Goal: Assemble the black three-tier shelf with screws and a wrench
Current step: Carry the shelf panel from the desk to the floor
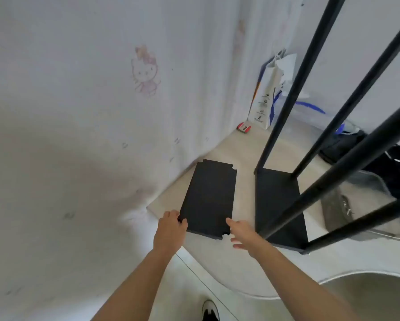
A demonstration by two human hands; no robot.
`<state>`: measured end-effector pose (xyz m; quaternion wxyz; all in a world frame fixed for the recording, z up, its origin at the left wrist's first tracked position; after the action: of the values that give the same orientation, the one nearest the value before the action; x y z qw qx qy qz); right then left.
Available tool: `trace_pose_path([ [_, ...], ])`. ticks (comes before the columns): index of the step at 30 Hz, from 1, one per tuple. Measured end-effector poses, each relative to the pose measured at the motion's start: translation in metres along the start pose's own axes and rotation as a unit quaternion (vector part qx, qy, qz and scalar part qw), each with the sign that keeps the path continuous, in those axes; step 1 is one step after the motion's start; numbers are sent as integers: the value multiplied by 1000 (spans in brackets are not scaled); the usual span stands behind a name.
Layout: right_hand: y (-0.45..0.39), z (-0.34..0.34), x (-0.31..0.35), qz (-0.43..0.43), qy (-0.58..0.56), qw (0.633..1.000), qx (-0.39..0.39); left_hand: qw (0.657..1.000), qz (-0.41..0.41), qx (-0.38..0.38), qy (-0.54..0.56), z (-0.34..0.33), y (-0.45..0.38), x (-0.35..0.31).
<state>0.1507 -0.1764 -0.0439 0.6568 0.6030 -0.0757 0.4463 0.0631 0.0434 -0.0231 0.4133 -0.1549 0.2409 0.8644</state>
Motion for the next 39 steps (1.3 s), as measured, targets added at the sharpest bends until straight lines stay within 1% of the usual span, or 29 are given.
trace_pose_path([
  [3, -15, -4, 1, -52, -35, 998, 11, 999, 29, 28, 4, -7, -20, 5],
  [7, -31, -11, 3, -98, -57, 993, 34, 993, 72, 97, 21, -22, -43, 7],
  [11, -40, -12, 0, -139, -101, 984, 46, 987, 81, 135, 36, -36, -50, 4],
  [14, -44, -13, -2, -167, -145, 974, 47, 986, 78, 147, 27, -45, -53, 4],
  [19, -52, -12, -1, -171, -158, 971, 50, 985, 86, 152, -14, -52, -59, 6],
  [24, -52, -15, 2, -170, -153, 972, 48, 981, 105, 159, 43, -53, -60, 4],
  [27, -50, -14, 1, -168, -145, 974, 49, 981, 109, 151, 58, -51, -59, 1],
  [29, -48, -13, 1, -160, -141, 975, 55, 980, 109, 138, 91, -49, -58, -2],
  [32, -46, -9, 3, -137, -136, 979, 59, 970, 116, 117, 179, -44, -55, -7],
  [35, -43, -4, 6, -113, -120, 985, 53, 964, 129, 97, 211, -36, -53, -8],
  [37, -41, -1, 7, -99, -129, 986, 45, 960, 139, 78, 230, -31, -54, -7],
  [39, -39, 2, 8, -93, -161, 982, 37, 948, 151, 63, 272, -27, -54, -5],
])
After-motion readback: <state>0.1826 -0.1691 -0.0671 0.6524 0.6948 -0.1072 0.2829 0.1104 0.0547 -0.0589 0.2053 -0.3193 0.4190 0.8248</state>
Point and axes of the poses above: each hand's wrist, its own y-axis away from the middle knuckle, its own z-axis out of the back of the hand, x = y × z, the point moved 8 cm from there along -y, towards the middle knuckle, and after that the axes turned 10 degrees about -y, right-handed, at the moved point
